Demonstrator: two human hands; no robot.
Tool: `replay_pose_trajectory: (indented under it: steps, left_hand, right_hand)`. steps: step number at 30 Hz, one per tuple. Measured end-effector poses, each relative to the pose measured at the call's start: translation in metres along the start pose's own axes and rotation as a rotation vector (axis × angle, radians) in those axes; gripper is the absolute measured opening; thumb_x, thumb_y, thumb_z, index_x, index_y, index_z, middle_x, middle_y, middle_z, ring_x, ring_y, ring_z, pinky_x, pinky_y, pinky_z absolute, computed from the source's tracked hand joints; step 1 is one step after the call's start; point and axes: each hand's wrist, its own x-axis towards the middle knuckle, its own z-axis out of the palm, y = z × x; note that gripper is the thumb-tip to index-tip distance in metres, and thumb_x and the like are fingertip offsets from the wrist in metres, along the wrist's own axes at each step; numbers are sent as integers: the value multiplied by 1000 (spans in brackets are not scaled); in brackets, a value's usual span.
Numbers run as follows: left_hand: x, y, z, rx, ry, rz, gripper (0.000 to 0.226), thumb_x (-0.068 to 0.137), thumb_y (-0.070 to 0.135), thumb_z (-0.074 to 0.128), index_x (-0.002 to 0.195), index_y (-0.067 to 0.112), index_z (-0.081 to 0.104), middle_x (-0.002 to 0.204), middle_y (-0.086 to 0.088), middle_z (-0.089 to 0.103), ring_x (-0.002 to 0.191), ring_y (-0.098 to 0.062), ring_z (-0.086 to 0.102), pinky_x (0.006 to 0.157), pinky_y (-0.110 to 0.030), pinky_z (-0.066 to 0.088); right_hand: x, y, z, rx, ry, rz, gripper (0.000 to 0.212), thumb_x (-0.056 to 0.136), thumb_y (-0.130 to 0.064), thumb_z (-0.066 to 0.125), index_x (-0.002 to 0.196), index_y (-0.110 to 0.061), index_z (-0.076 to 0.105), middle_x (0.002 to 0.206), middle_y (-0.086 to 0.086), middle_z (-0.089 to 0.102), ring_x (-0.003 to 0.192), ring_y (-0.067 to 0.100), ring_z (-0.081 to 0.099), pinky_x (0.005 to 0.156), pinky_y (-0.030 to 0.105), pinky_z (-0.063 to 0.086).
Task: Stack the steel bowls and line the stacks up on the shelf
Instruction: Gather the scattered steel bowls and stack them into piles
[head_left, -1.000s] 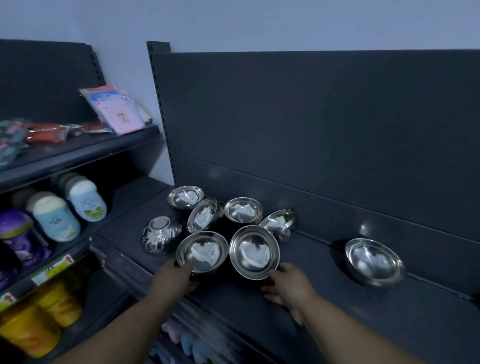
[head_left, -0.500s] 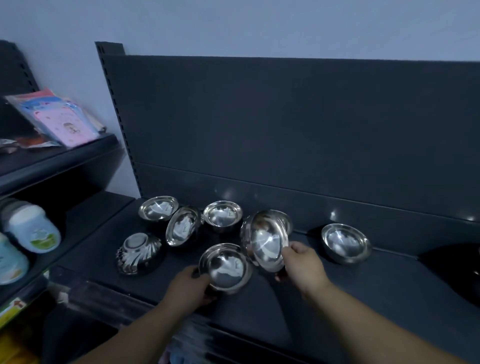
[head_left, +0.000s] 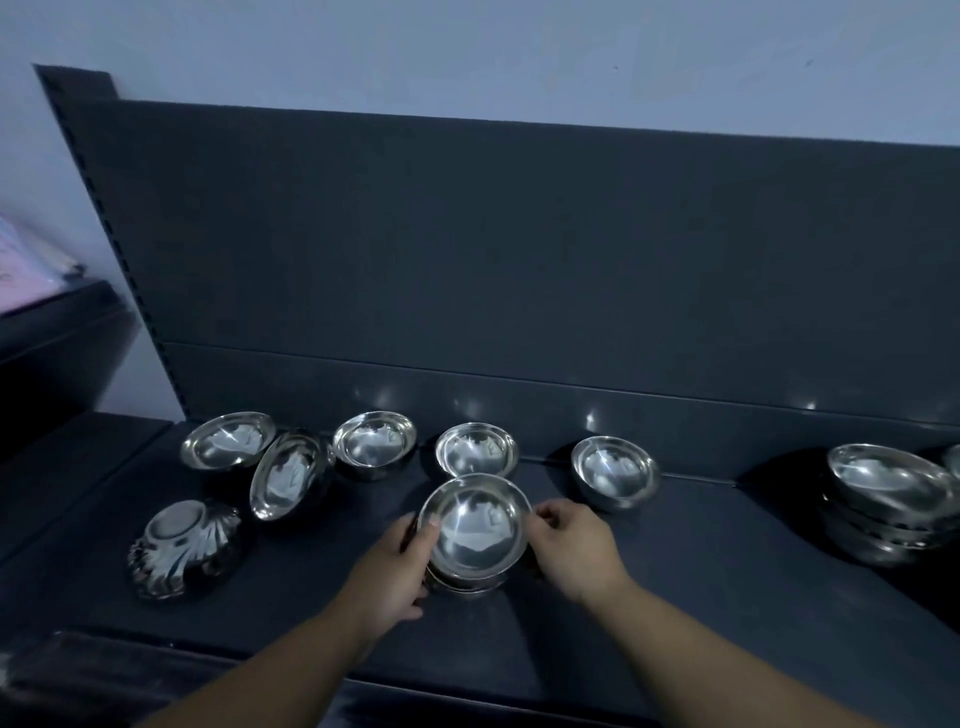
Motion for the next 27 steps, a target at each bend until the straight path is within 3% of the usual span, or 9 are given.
replay_pose_trajectory:
  steps: [5,8,13,16,20,23,27]
  left_hand:
    - [6,-2,2,21,16,11,42,94,38,51,135,32,44,109,-2,64,89,-25,69,79,-40,60]
    - [14,-7,4,3,33,-3,37,96,27,51,132,28,49,102,-9,67,87,-28,70,77,-41,60]
    - [22,-10,12,-55,83,-11,29,96,25,51,125,27,54,99,-14,68,79,-25,68,72,-37,60]
    - [25,-10,16,-91,109,-16,28,96,27,52,123,27,56,99,-13,68,76,-22,65,64,-29,57]
    - [27,-11,18,-94,112,-7,28,95,31,53,122,29,56,102,-10,69,79,-22,66,64,-27,57]
    - [29,-10,20,-96,123,3,22,96,30,51,117,30,57,101,-8,69,80,-23,66,65,-29,57]
    - [32,-7,21,-110,126,-2,18,97,27,49,111,32,59,100,-9,71,81,-22,67,63,-28,55]
  right_hand:
    - [10,8,4,15,-7,37,19,83,-36,62,75,-19,69,73,-3,73,70,18,71,77,40,60]
    - [21,18,-8,226,30,207,29,90,-41,60,80,-14,64,72,10,69,60,25,67,66,42,61]
    - [43,41,-40,508,143,463,41,93,-46,54,87,-6,54,92,22,65,81,32,66,69,40,58]
    - [54,47,-48,615,137,508,43,93,-49,52,106,-7,50,99,23,62,85,33,65,78,43,55]
    - [62,49,-50,686,103,508,45,99,-30,45,129,4,45,106,25,60,94,35,62,82,42,52]
    - [61,48,-51,690,143,468,38,97,-22,43,122,6,49,98,23,63,84,30,64,74,40,54]
    - [53,29,-51,648,144,353,30,92,-24,49,100,1,61,71,15,62,58,25,60,54,33,52]
